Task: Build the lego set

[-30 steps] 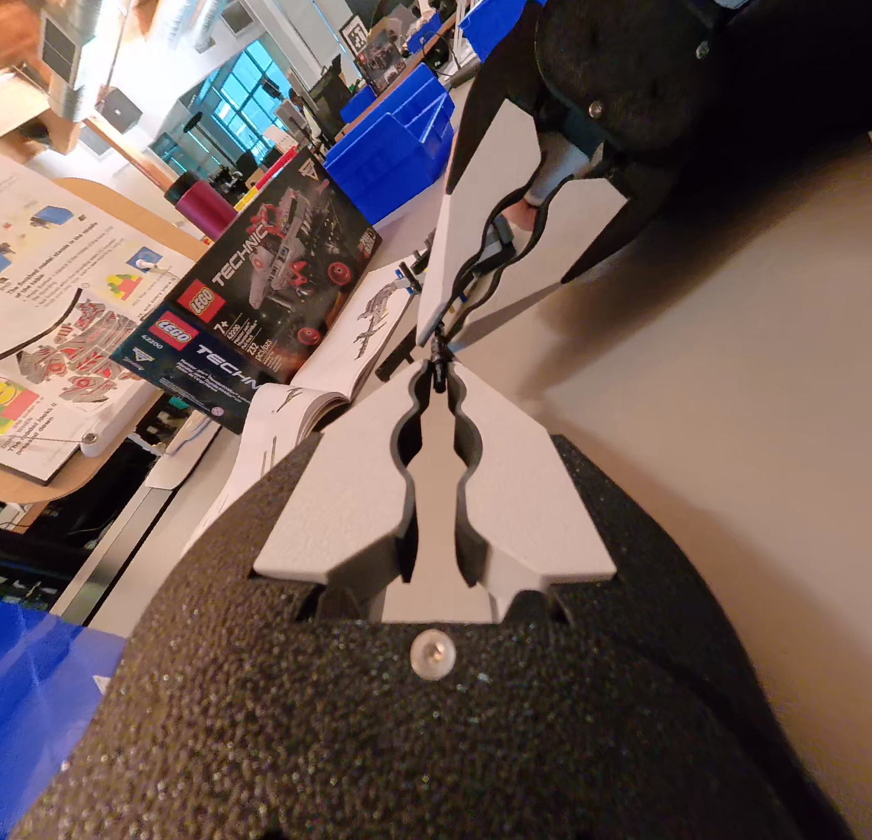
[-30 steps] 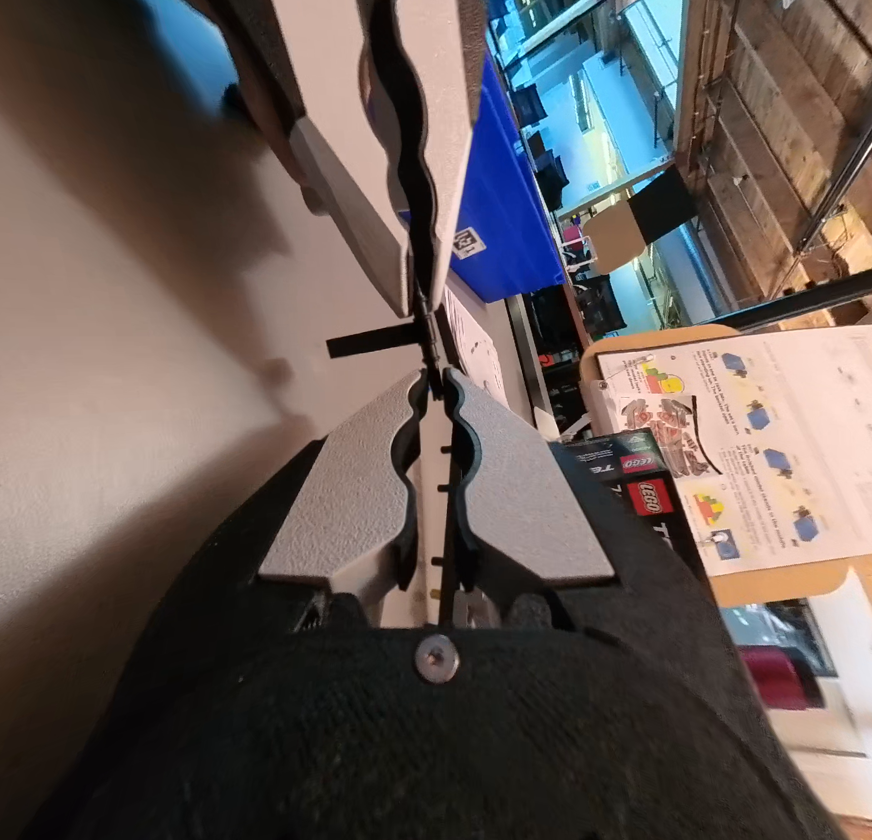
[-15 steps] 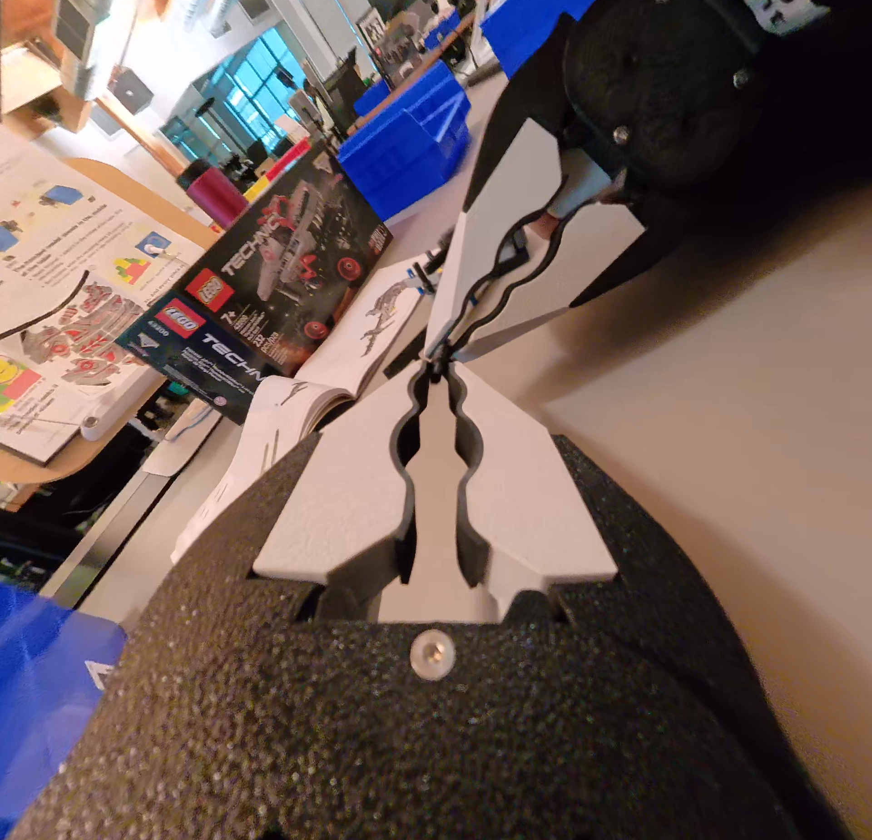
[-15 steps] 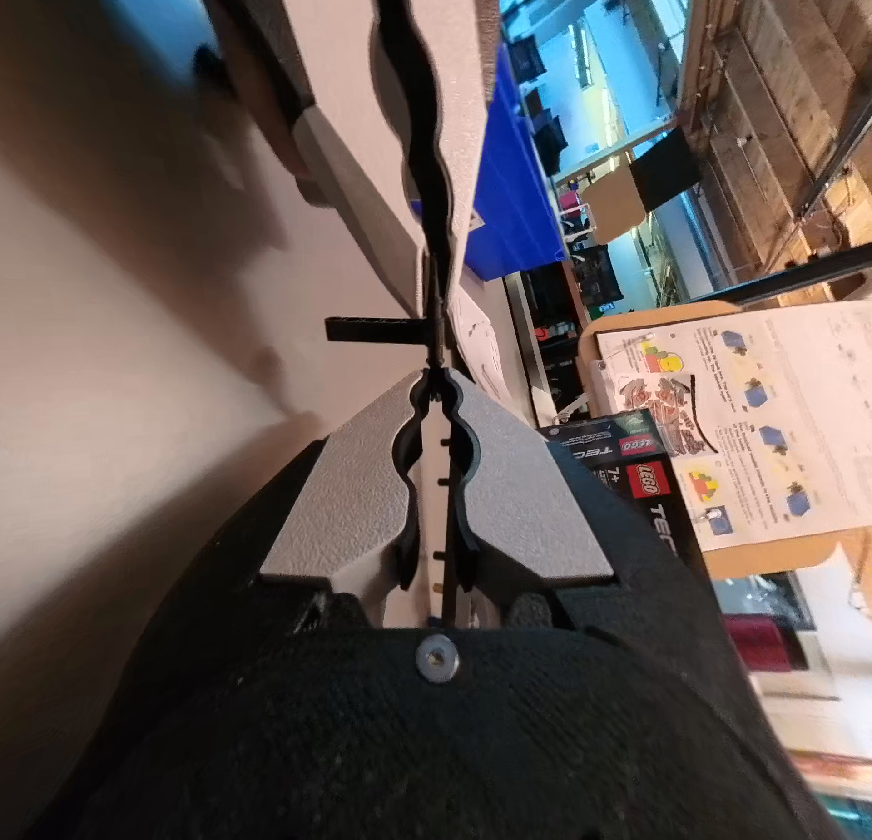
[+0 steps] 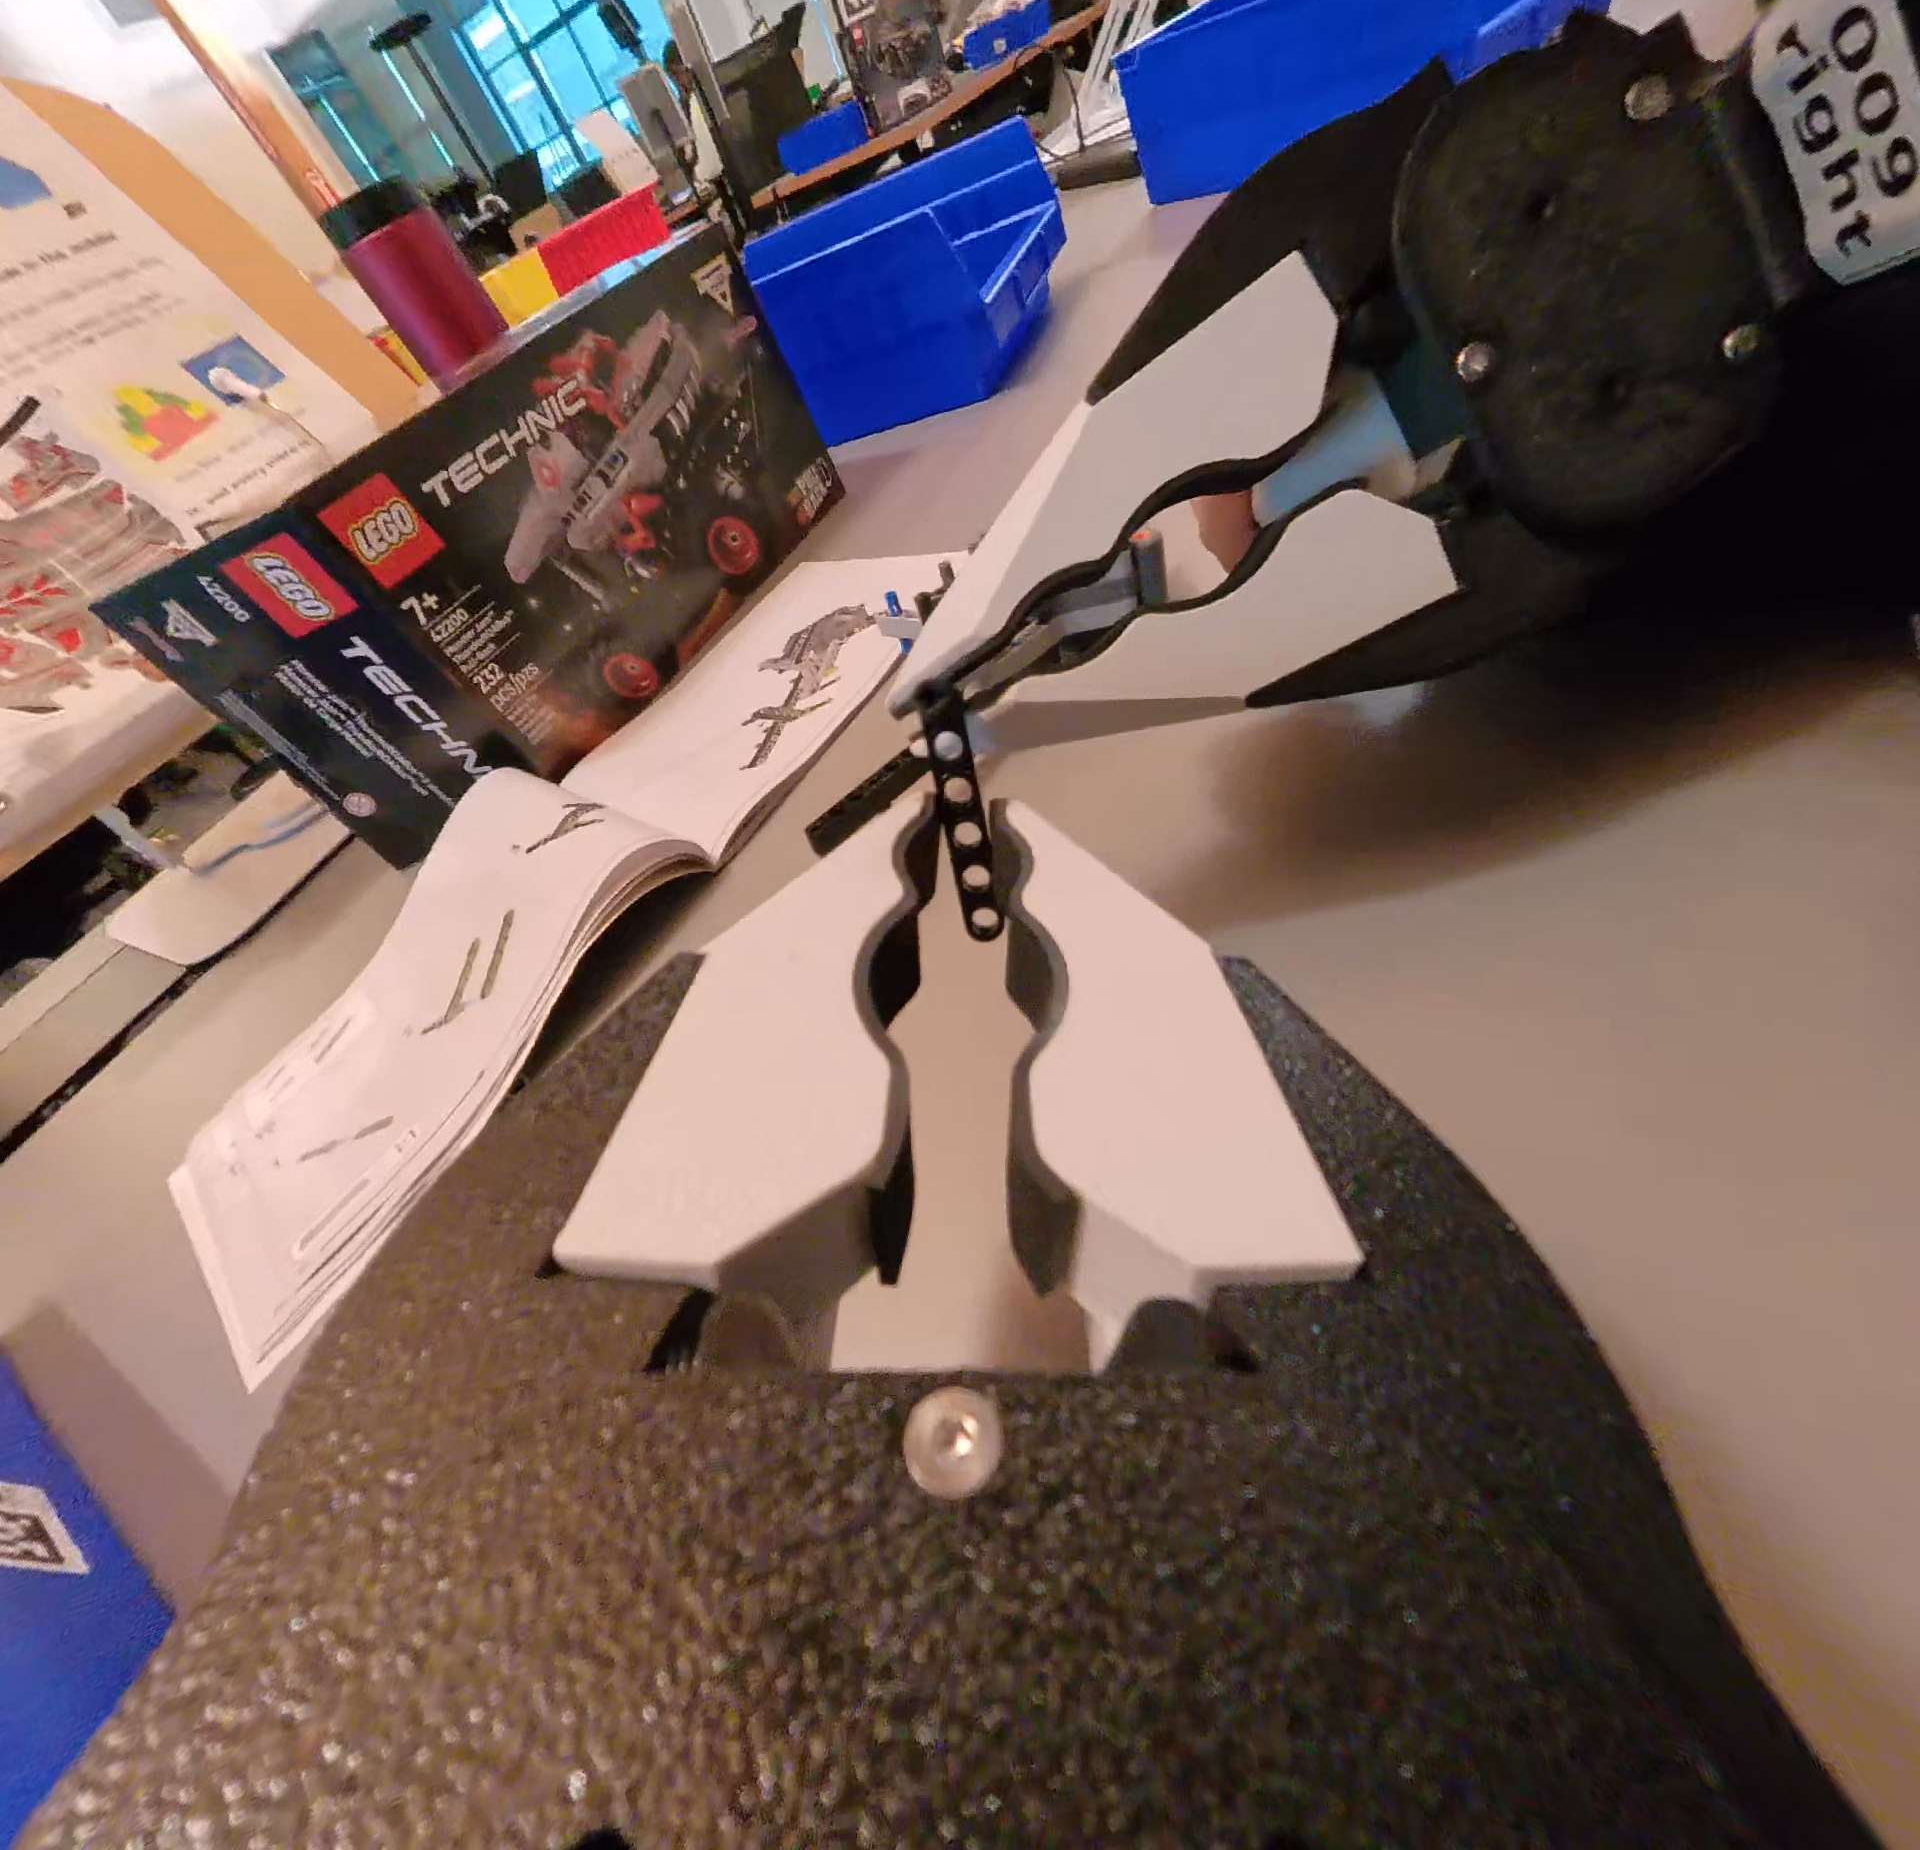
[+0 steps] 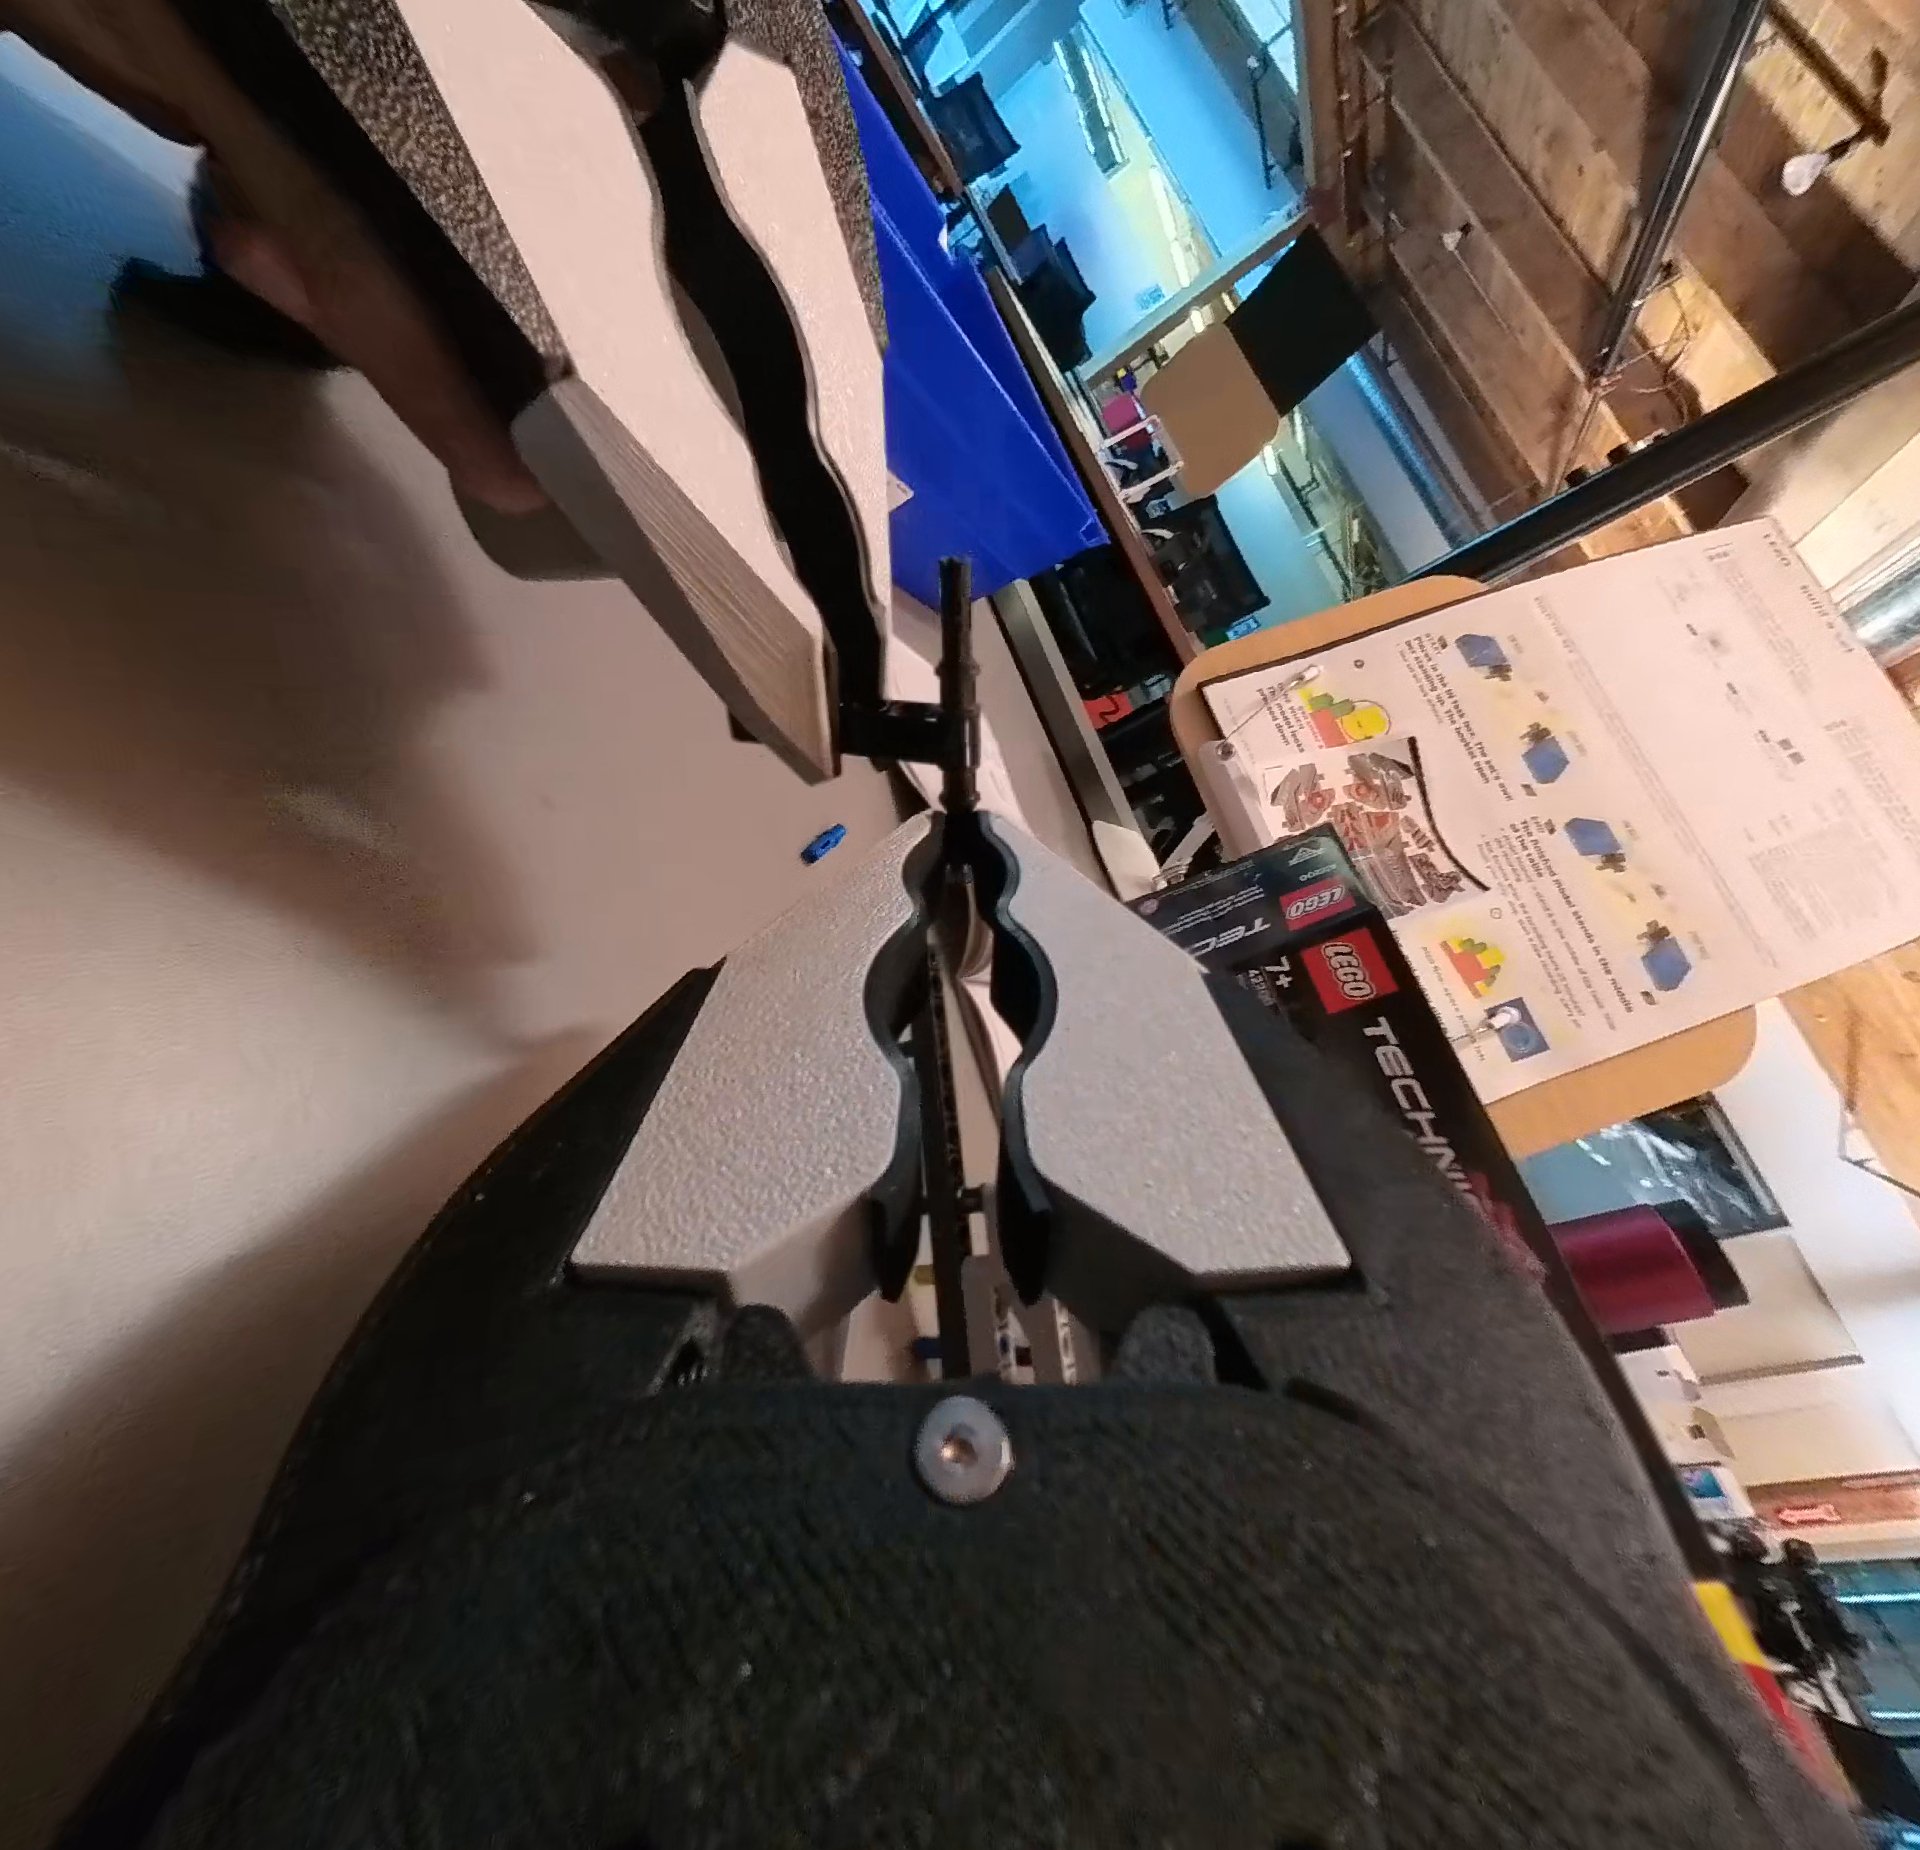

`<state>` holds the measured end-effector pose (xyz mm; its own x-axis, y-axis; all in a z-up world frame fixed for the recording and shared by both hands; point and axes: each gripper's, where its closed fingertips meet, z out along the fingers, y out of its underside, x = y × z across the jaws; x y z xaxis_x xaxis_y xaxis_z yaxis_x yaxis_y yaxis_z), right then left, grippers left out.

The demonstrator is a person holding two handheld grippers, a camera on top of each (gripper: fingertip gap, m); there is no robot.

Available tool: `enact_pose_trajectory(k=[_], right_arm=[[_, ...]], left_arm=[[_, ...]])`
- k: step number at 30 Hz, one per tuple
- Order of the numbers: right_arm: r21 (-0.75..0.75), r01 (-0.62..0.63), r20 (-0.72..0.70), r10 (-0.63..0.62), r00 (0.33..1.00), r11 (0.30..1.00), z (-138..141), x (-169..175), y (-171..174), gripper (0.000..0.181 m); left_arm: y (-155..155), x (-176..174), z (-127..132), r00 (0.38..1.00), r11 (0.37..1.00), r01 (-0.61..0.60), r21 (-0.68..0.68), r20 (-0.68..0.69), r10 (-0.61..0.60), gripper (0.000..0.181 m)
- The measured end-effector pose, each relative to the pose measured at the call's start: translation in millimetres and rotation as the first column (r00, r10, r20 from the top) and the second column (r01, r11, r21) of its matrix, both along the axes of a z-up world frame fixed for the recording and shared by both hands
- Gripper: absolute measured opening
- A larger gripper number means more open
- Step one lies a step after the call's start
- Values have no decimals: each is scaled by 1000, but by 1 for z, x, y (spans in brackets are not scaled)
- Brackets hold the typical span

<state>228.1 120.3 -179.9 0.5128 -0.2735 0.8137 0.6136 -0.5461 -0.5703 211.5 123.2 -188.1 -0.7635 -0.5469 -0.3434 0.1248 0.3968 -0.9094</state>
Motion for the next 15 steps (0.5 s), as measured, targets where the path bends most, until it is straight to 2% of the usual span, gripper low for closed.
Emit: enact_pose_trajectory(k=[7, 15], right_arm=[[36, -33, -92, 36, 995, 999, -3, -3, -8, 2], [235, -127, -325, 201, 924, 964, 8, -11, -30, 13]], left_arm=[[-8, 3, -1, 998, 997, 59, 50, 24, -61, 5], [-30, 2, 5, 965, 949, 264, 172, -41, -261, 5]])
